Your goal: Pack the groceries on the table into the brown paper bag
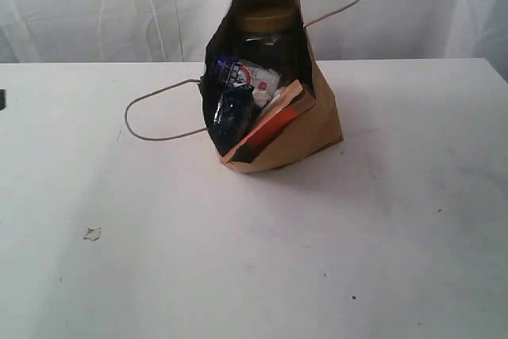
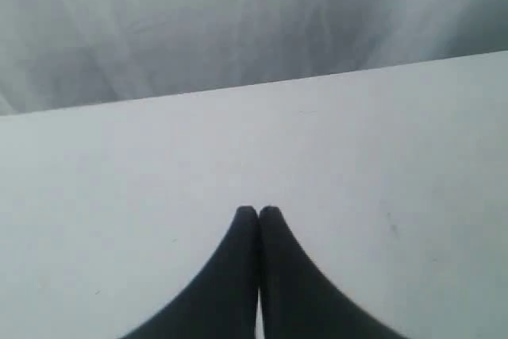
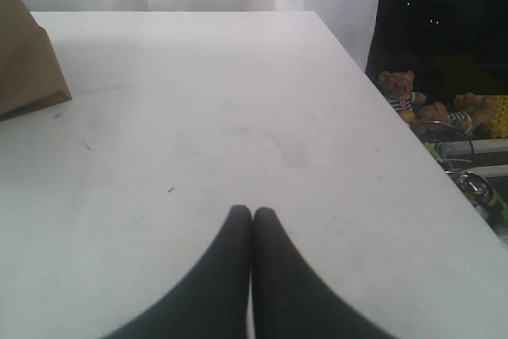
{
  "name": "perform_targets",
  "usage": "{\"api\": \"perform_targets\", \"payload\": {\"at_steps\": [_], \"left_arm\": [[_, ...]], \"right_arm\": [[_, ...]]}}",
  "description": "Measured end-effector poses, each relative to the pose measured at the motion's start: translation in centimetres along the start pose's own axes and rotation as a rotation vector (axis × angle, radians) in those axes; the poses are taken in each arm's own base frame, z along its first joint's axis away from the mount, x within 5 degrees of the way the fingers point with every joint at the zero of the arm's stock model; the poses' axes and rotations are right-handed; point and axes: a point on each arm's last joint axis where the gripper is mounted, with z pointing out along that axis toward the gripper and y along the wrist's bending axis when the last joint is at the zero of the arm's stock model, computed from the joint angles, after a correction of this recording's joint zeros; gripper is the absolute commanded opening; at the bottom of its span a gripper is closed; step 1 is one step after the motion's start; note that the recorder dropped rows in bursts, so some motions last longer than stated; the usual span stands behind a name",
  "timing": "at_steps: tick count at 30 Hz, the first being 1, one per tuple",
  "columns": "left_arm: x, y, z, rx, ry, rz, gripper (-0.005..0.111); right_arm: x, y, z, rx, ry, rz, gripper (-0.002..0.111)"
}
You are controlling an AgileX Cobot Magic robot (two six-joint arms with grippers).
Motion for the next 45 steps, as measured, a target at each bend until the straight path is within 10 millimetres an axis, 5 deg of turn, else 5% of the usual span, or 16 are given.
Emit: {"api": "perform_targets", "payload": {"at_steps": [3, 6, 9, 16, 20, 23, 30, 45], "left_arm": [[0.8, 1.8, -2.7, -0.095, -0.017, -0.114, 0.000], [2.0, 1.2, -5.0, -0.081, -0.076, -0.227, 0.000], [2.1, 0.6, -6.8, -0.068, -0.133, -0.166, 0.000], [-1.6, 1.1, -13.2, -0.225, -0.227, 0.139, 0.000], [-4.2, 0.8, -17.4, -0.274, -0.415, 0.171, 0.000], [-3.6, 1.0, -18.9, -0.310, -0.375, 0.081, 0.000], [1.1, 1.3, -18.9, -0.363, -0.056, -0.053, 0.000], [12.0, -0.9, -16.9, -0.226, 0.081, -0.092, 0.000]], "right_arm": [[0.0, 0.0, 0.0, 0.000, 0.000, 0.000, 0.000], [0.0, 0.0, 0.0, 0.000, 0.000, 0.000, 0.000], [0.0, 0.0, 0.0, 0.000, 0.000, 0.000, 0.000], [0.0, 0.0, 0.0, 0.000, 0.000, 0.000, 0.000], [0.0, 0.0, 0.0, 0.000, 0.000, 0.000, 0.000], [0.0, 0.0, 0.0, 0.000, 0.000, 0.000, 0.000], [0.0, 0.0, 0.0, 0.000, 0.000, 0.000, 0.000], [0.0, 0.0, 0.0, 0.000, 0.002, 0.000, 0.000]]}}
